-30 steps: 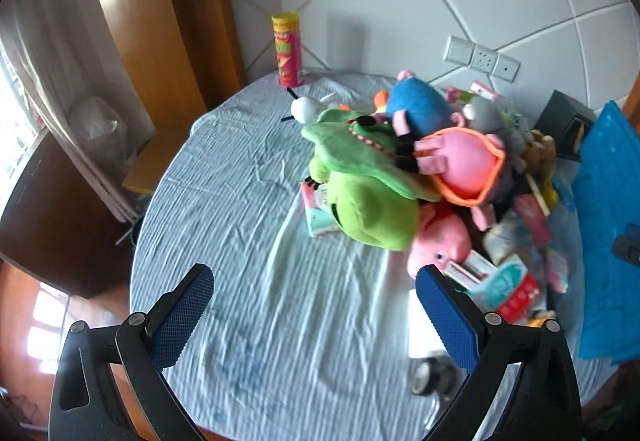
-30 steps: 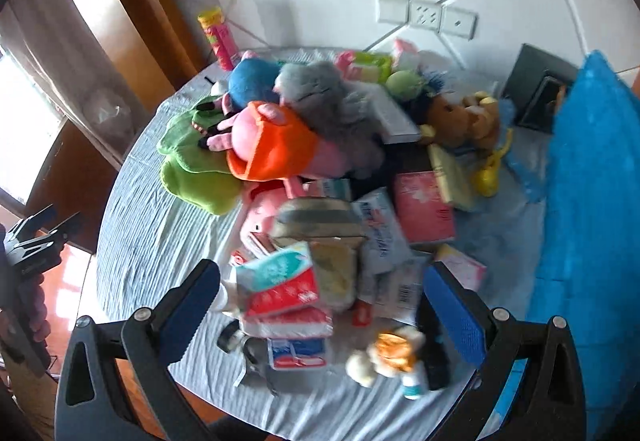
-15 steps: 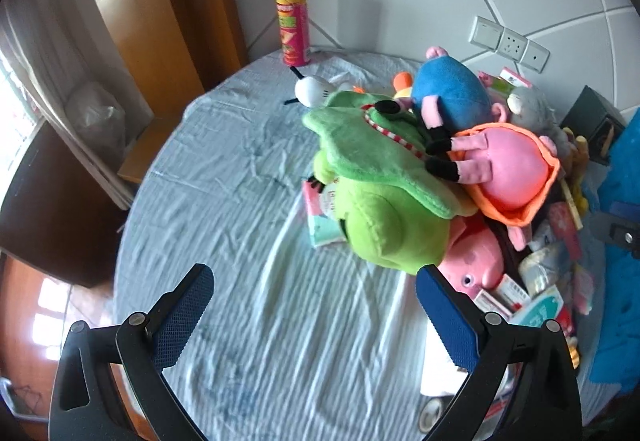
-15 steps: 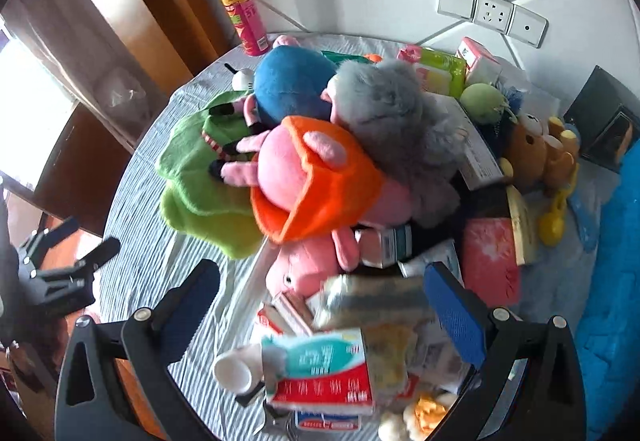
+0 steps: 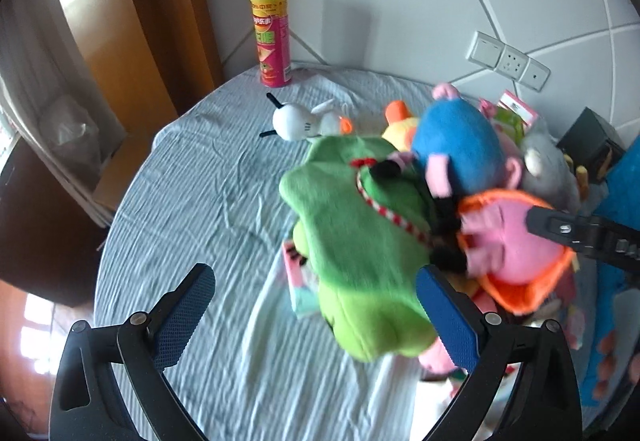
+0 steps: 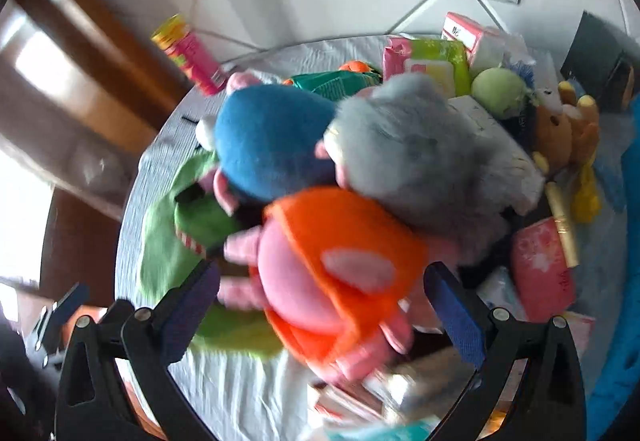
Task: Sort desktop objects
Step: 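Grasp the green frog plush with the left tool, then lift the green frog plush with the left tool above the table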
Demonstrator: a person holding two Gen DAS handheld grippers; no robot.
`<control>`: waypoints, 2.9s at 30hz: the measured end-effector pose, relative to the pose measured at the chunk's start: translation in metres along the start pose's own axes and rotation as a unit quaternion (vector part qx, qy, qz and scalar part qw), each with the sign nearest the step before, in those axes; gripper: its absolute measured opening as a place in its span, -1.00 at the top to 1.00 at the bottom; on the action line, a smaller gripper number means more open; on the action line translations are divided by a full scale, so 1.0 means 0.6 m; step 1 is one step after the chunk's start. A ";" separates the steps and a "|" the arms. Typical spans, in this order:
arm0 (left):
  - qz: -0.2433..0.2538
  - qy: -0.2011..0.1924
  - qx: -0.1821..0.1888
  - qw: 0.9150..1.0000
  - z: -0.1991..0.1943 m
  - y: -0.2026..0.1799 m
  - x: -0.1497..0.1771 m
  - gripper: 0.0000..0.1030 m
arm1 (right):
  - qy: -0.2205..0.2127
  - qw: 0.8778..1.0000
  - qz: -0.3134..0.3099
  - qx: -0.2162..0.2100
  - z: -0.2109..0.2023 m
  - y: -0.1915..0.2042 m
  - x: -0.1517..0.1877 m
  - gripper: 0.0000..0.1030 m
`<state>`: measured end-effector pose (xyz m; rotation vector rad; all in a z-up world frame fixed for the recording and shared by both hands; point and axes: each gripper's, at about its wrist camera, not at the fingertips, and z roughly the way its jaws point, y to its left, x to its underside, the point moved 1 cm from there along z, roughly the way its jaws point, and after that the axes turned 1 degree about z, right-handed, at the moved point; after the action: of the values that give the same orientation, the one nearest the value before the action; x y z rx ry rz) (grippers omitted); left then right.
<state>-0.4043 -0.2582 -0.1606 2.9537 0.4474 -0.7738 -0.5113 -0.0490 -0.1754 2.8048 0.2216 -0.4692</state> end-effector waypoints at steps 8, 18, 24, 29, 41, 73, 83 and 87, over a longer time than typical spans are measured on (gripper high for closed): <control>0.024 0.037 0.041 0.998 0.062 -0.004 -0.012 -0.95 | 0.053 0.998 0.000 0.016 0.059 -0.048 0.051 -1.00; 0.031 0.098 0.073 0.992 0.154 -0.086 0.025 -0.93 | 0.043 0.998 -0.020 0.046 0.026 -0.064 0.093 -1.00; 0.040 0.076 0.090 0.992 0.145 -0.074 0.061 -0.43 | 0.035 0.998 -0.024 0.041 0.028 -0.056 0.097 -1.00; 0.043 0.073 0.089 0.992 0.104 -0.017 0.115 -0.17 | 0.032 0.998 -0.039 0.043 0.016 -0.048 0.104 -1.00; 0.014 0.059 0.082 0.995 0.030 0.116 0.213 0.28 | -0.046 0.986 -0.161 -0.001 -0.062 0.130 0.128 -1.00; 0.225 -0.022 0.120 0.967 0.001 0.226 0.084 -0.61 | -0.031 0.999 0.014 -0.017 0.031 0.223 0.353 -1.00; 0.254 -0.015 0.151 0.955 0.044 0.275 0.077 -0.61 | -0.036 0.993 0.111 0.004 0.033 0.261 0.431 -1.00; 0.297 -0.021 0.163 0.941 0.046 0.271 0.078 -0.61 | -0.059 0.988 0.142 0.008 0.022 0.273 0.445 -1.00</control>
<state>-0.3312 -0.4048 -0.2108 3.0622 -0.6155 -0.8812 -0.2330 -0.1808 -0.2361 2.7514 -0.2059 -0.5650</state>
